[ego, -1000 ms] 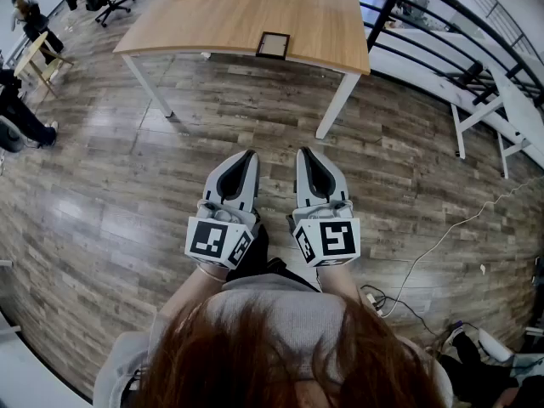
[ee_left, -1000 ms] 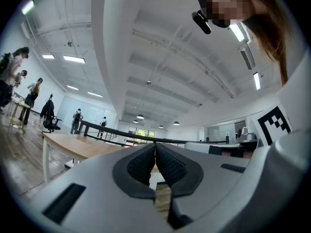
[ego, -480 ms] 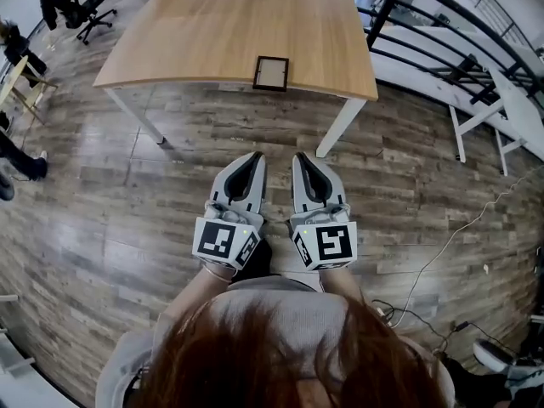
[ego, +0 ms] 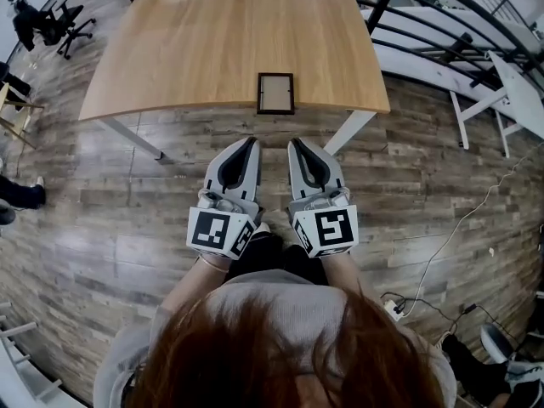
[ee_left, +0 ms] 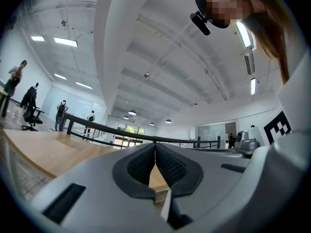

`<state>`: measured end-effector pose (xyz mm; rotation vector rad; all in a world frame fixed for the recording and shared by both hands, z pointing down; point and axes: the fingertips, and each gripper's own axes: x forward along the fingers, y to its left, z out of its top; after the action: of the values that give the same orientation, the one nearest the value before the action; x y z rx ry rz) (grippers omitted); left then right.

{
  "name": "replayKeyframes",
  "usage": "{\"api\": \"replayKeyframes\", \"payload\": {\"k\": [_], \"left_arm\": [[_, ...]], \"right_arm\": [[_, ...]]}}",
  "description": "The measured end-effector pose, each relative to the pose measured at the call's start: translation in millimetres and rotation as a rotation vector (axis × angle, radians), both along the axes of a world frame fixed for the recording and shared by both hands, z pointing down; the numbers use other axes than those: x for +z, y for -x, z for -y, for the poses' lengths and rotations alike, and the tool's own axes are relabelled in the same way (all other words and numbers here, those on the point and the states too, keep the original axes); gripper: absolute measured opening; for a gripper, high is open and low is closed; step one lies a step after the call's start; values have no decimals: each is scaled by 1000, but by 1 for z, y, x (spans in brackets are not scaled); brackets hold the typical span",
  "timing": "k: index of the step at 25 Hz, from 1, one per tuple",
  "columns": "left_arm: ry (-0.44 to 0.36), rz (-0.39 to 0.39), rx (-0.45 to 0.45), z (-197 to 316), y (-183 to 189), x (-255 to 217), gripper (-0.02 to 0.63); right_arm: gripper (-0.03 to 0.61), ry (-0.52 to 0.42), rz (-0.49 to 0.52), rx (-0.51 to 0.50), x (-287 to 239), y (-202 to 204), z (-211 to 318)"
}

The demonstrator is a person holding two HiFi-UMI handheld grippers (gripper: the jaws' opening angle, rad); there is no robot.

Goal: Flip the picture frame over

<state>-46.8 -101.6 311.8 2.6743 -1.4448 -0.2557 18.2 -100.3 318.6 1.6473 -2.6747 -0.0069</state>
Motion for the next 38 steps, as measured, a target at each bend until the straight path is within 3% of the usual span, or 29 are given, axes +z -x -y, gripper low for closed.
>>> {"api": "replayKeyframes", "payload": {"k": [12, 14, 17, 19, 21, 30, 34, 38], "left_arm": [[92, -39, -52, 32, 3, 29, 9], [108, -45, -73, 32, 10, 39, 9], [139, -55, -111, 29, 22, 55, 8], [162, -58, -138, 27, 32, 66, 9], [180, -62, -165, 25, 43, 75, 8], [225, -55, -243, 14, 78, 96, 9], [233, -51, -236, 13, 81, 98, 8], [245, -49, -219, 16, 81, 102, 9]], "right_arm": [[18, 161, -303, -115, 83, 8, 62], [20, 157, -452, -98, 106, 5, 81], [134, 86, -784, -95, 144, 5, 110], [150, 38, -977, -130, 172, 13, 127], [156, 16, -1099, -163, 199, 22, 142], [156, 22, -1358, -163, 257, 33, 186], [156, -14, -1414, -140, 264, 39, 196], [155, -20, -1408, -96, 262, 40, 208]]}}
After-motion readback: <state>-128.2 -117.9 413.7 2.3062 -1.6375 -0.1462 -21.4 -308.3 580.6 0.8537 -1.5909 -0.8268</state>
